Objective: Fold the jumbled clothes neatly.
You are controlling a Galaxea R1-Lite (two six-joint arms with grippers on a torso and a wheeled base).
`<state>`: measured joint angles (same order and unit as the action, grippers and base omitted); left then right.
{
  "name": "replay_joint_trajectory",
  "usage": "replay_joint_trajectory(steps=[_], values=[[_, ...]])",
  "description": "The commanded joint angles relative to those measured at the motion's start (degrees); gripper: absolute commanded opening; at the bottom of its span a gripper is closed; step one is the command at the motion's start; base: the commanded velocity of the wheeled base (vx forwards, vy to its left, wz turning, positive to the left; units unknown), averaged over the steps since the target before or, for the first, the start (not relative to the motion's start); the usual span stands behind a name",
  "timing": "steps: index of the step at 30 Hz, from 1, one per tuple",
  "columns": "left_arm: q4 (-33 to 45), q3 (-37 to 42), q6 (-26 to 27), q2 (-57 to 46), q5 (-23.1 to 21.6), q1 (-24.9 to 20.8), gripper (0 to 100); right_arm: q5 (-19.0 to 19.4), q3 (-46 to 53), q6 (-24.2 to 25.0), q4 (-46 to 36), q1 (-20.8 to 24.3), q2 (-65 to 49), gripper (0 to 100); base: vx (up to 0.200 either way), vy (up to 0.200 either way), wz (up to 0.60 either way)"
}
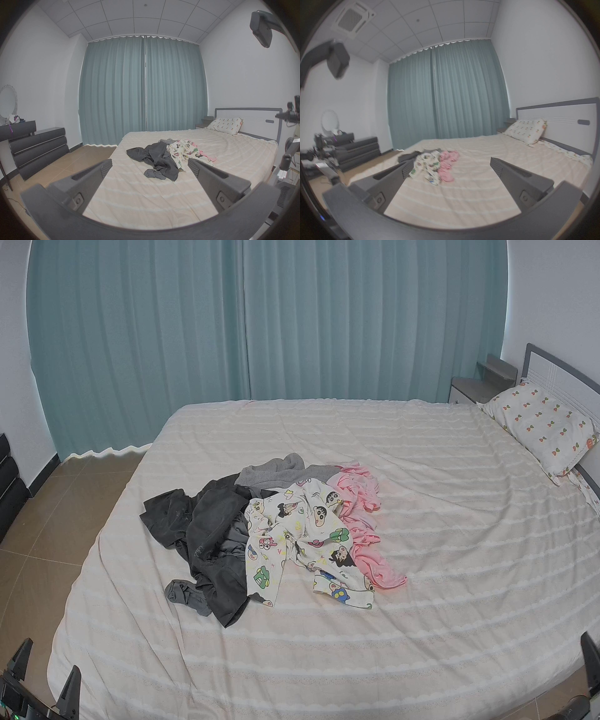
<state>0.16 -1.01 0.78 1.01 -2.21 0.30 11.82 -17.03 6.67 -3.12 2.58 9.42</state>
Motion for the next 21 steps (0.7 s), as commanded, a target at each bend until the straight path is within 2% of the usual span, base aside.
replay_joint_trajectory(steps=[1, 2, 3, 6, 10, 11, 12, 16, 18, 20, 21], values=[[0.02, 0.92, 0.01, -0.48, 0.01, 0.05, 100, 17.27, -16.9, 9.5, -5.4, 4.53, 33.82, 100, 0.0, 0.0, 0.0], [0.02, 0.92, 0.01, -0.48, 0.01, 0.05, 100, 17.71, -16.72, 9.68, -4.7, 5.5, 35.4, 100, 0.0, 0.0, 0.0], [0.02, 0.92, 0.01, -0.48, 0.01, 0.05, 100, 18.06, -16.28, 10.82, -2.59, 9.11, 40.85, 100, 0.0, 0.0, 0.0], [0.02, 0.92, 0.01, -0.4, 0.01, 0.05, 100, 17.88, -15.49, 13.99, 1.45, 14.47, 50.87, 100, 0.0, 0.0, 0.0], [0.02, 0.92, 0.01, -0.48, 0.01, 0.05, 100, 17.71, -16.1, 16.71, 8.48, 17.45, 65.9, 100, 0.0, 0.0, 0.0], [0.02, 0.92, 0.01, -0.48, 0.01, 0.05, 100, 17.71, -16.1, 16.71, 8.48, 17.45, 65.9, 100, 0.0, 0.0, 0.0], [0.02, 0.92, 0.01, -0.48, 0.01, 0.05, 100, 17.35, -16.81, 18.38, 12.96, 18.6, 73.72, 100, 0.0, 0.0, 0.0], [0.02, 0.92, 0.01, -0.48, 0.01, 0.05, 100, 14.19, -18.74, 22.86, 20.7, 20.71, 84.88, 100, 0.0, 0.0, 0.0], [0.02, 0.92, 0.01, -0.48, 0.01, 0.05, 100, 10.68, -21.29, 26.47, 26.68, 21.85, 93.67, 100, 0.0, 0.0, 0.0], [0.02, 0.92, 0.01, -0.48, 0.01, 0.05, 100, 10.68, -21.29, 26.47, 26.68, 21.85, 93.67, 100, 0.0, 0.0, 0.0], [0.02, 0.92, 0.01, -0.4, 0.01, 0.05, 100, 7.07, -24.89, 29.81, 32.48, 22.38, 102.81, 100, 0.0, 0.0, 0.0]])
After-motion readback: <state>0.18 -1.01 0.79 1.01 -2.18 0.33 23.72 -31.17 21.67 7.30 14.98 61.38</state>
